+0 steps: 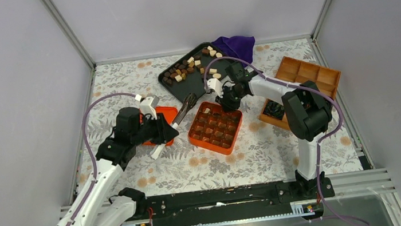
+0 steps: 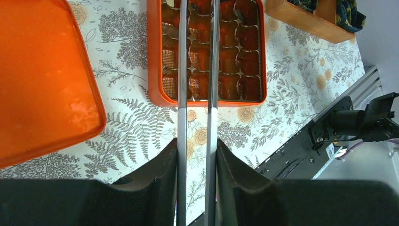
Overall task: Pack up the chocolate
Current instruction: Pick up the packing box from the center of the board.
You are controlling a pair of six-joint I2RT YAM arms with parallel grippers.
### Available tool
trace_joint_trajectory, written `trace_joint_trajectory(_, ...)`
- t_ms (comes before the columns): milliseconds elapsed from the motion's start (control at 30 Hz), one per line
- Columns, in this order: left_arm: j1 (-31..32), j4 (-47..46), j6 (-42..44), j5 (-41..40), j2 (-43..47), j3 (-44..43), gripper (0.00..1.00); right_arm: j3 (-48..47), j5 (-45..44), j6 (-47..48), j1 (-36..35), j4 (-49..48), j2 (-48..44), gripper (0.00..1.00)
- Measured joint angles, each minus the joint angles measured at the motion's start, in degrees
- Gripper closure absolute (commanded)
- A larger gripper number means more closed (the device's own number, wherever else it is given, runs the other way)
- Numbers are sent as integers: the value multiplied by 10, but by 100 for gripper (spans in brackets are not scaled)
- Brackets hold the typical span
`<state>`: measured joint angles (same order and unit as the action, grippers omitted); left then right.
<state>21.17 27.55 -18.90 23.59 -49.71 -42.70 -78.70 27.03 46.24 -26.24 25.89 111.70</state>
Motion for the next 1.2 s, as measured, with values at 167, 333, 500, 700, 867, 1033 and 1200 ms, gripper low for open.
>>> trace_joint_trajectory(167,0,5,-23,5,-1,1,100,8,-7,-3,0,-19,0,92)
trace_joint_trajectory(333,11,8,-47,10,-3,2,100,19,-23,-5,0,-40,-7,100)
trace_joint_trajectory(500,35,5,-60,9,-3,5,100,21,-48,-6,0,-52,-21,100)
trace_joint_trajectory(700,57,-21,-61,-5,12,31,100,17,-85,3,0,-58,-64,100)
trace_joint_trajectory(867,59,-56,-60,-18,55,60,100,-12,-116,20,0,-57,-91,100)
trace_joint_trajectory(1033,62,-106,-56,-32,103,81,100,-33,-138,27,0,-56,-124,100)
trace_joint_trajectory(1200,64,-151,-47,-38,127,100,100,-41,-154,27,0,-56,-152,100)
